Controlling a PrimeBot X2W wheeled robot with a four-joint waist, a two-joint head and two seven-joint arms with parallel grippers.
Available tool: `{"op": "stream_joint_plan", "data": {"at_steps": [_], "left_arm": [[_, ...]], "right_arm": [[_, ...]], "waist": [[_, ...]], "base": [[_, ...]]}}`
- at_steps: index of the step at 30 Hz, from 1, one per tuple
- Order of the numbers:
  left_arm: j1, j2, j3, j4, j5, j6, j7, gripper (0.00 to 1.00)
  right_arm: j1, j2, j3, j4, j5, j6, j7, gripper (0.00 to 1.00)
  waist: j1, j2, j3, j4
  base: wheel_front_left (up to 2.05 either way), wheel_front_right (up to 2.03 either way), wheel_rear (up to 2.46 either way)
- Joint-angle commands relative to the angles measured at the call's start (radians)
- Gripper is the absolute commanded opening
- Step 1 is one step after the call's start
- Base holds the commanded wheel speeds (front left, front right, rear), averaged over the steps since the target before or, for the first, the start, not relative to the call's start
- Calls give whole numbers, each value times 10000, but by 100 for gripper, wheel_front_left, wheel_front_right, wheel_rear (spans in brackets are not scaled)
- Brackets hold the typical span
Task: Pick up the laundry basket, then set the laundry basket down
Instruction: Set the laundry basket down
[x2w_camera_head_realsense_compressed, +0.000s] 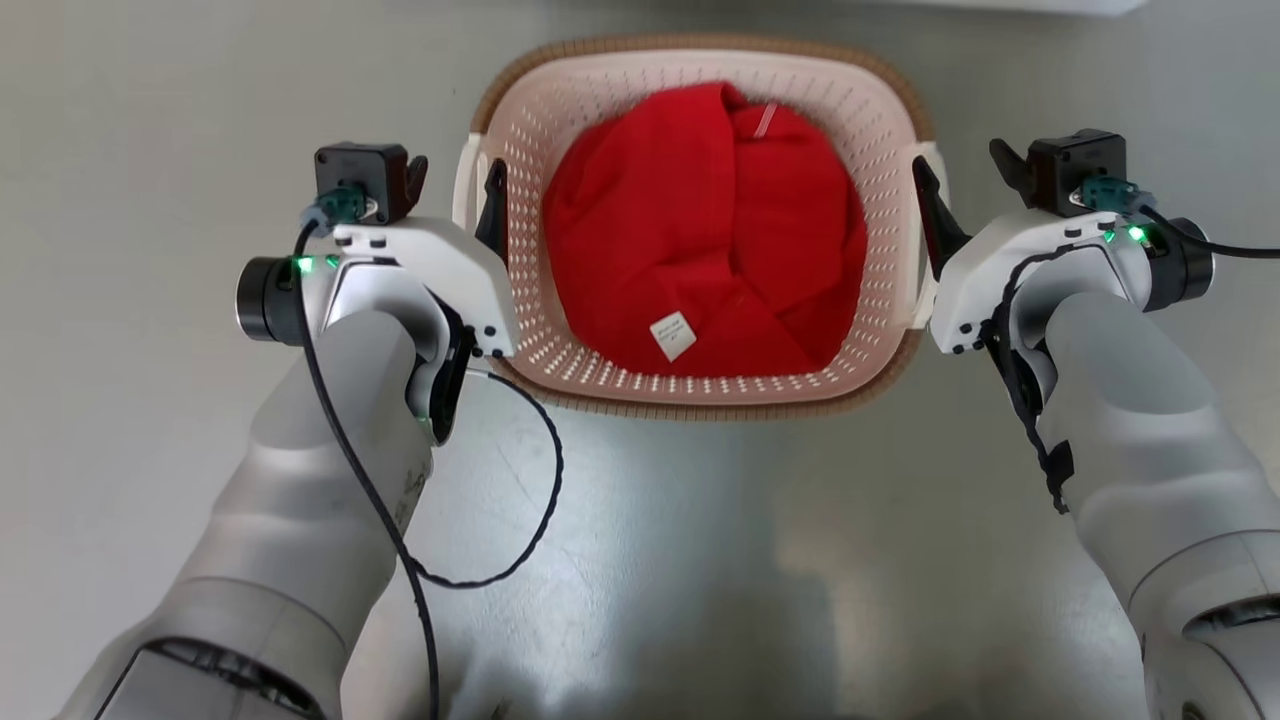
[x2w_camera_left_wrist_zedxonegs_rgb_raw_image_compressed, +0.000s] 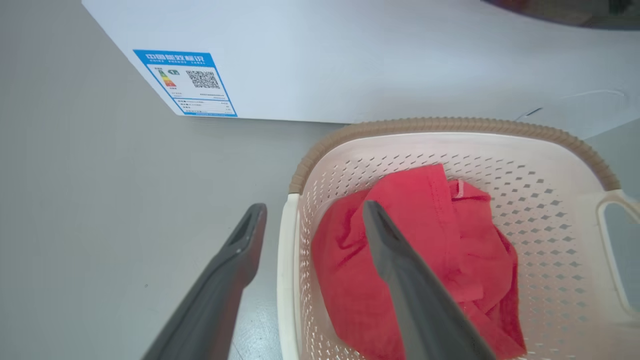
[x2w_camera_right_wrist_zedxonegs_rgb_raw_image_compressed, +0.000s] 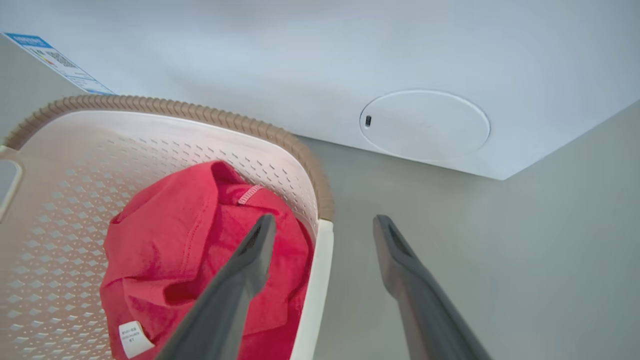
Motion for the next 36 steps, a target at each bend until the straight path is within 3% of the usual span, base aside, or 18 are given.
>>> {"op": "stream_joint_plan", "data": {"at_steps": [1,11,24,36], "left_arm": [[409,397,300,-237,172,57,-61,100],[1751,619,1842,-2191,995,43,-61,100],[4954,223,4712,-6086,3221,-372,-61,100],[6905,-10,5441,-7871,4140,-718,-61,100]], "right_arm": [[532,283,212,-233,157,62,-204,100],[1197,283,922,-1539,1564,62,-394,100],[3642,283,1342,-5187,2785,62,-399,100],[5761,283,1081,-7348,2888,62,-399,100]], "waist": [[0,0,-286,-58],[0,0,-1494,-256],[0,0,-3414,-567],[0,0,-4877,-605]], "base": [[0,0,0],[0,0,0],[0,0,0],[0,0,0]]}}
